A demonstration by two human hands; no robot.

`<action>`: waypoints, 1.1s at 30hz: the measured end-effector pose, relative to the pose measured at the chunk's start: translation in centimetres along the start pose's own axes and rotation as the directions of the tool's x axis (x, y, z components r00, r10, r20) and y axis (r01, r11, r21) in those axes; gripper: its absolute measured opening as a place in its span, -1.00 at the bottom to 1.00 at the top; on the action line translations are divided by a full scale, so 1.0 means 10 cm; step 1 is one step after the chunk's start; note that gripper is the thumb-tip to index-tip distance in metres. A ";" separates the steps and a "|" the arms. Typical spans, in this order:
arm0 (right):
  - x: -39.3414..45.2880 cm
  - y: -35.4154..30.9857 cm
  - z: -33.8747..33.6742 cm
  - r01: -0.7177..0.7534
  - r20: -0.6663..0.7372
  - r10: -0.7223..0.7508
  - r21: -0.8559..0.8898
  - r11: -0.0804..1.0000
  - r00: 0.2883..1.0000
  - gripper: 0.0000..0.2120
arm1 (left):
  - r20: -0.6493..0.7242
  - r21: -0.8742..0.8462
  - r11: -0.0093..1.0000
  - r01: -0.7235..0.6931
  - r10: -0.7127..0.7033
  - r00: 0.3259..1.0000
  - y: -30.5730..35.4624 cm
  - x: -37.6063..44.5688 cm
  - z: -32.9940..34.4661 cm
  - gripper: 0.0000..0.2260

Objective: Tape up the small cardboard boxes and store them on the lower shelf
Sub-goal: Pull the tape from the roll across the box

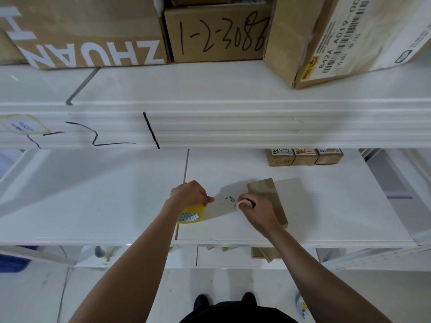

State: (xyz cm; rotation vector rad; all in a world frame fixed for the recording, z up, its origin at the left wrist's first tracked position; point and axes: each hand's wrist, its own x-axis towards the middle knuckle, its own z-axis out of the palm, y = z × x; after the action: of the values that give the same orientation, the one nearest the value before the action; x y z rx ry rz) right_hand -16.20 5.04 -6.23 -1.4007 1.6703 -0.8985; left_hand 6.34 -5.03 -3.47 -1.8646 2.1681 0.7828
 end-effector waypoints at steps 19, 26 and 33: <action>0.00 -0.01 -0.04 -0.042 0.017 0.041 0.078 0.996 0.999 -0.85 | 0.005 0.001 1.000 -0.011 0.011 1.000 0.01 0.03 0.00 -0.65; 0.01 -0.02 -0.05 -0.046 0.015 0.045 0.055 0.997 0.999 -0.86 | 0.001 -0.012 1.000 -0.012 0.012 1.000 -0.01 0.05 0.01 -0.65; 0.01 -0.02 -0.05 -0.045 0.029 0.044 0.049 0.998 0.999 -0.85 | 0.010 -0.046 0.999 -0.009 0.009 1.000 -0.04 0.04 0.00 -0.65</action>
State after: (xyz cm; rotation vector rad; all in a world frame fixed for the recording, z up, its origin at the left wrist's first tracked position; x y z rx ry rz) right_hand -16.60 4.95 -5.87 -1.3317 1.6406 -0.8854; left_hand 6.60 -5.40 -3.77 -1.8695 2.1720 0.8494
